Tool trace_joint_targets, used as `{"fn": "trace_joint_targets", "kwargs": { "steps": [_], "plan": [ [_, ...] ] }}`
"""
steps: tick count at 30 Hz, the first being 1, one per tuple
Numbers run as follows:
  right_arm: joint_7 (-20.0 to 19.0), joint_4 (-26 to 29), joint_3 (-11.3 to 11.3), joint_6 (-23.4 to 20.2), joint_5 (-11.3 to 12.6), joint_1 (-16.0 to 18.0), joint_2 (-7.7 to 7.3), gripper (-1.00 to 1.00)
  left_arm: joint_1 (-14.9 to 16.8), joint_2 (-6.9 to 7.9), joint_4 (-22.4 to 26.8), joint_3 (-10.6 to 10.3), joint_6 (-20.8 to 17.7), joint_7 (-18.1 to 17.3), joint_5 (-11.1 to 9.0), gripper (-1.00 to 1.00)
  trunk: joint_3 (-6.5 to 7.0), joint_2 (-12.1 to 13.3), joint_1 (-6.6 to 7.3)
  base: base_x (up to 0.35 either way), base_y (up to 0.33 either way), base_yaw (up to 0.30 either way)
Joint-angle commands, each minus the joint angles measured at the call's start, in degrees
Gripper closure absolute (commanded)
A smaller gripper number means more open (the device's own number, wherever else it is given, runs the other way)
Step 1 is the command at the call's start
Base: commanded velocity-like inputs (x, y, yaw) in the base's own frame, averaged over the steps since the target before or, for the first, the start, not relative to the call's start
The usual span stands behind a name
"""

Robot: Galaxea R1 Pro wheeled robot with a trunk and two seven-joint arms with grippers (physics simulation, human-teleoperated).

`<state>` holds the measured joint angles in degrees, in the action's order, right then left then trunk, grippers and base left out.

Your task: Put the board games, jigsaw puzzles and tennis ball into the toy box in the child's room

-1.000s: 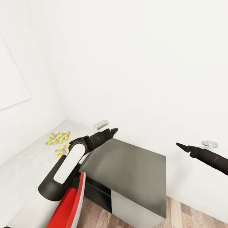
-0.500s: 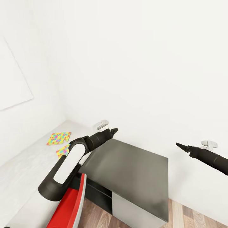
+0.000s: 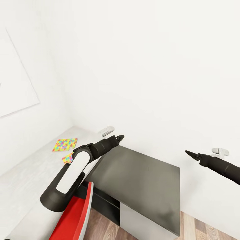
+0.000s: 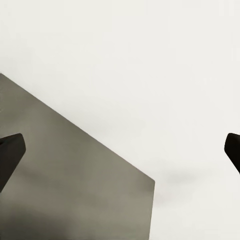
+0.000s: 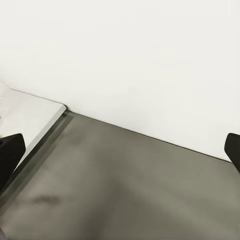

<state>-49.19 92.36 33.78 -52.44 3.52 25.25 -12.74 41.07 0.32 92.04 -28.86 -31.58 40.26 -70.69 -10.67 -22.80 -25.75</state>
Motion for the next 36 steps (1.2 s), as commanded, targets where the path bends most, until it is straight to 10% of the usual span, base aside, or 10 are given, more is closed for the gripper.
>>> {"fn": "trace_joint_targets", "kwargs": {
  "steps": [1, 36],
  "plan": [
    [0.0, 0.0, 0.1, -0.5, 0.3, 0.1, 0.0, -1.0, 0.1, 0.03, 0.1, -0.1, 0.0, 0.5, -0.5, -1.0, -0.12, -0.1, -0.04, 0.001, 0.0, 0.016],
    [-1.1, -0.3, 0.3, -1.0, 1.2, 1.2, 0.79, -1.0, -1.3, -1.2, 1.3, -1.5, -1.0, 0.0, -2.4, -1.0, -0.12, -0.1, -0.04, 0.088, 0.028, 0.003]
  ]
}}
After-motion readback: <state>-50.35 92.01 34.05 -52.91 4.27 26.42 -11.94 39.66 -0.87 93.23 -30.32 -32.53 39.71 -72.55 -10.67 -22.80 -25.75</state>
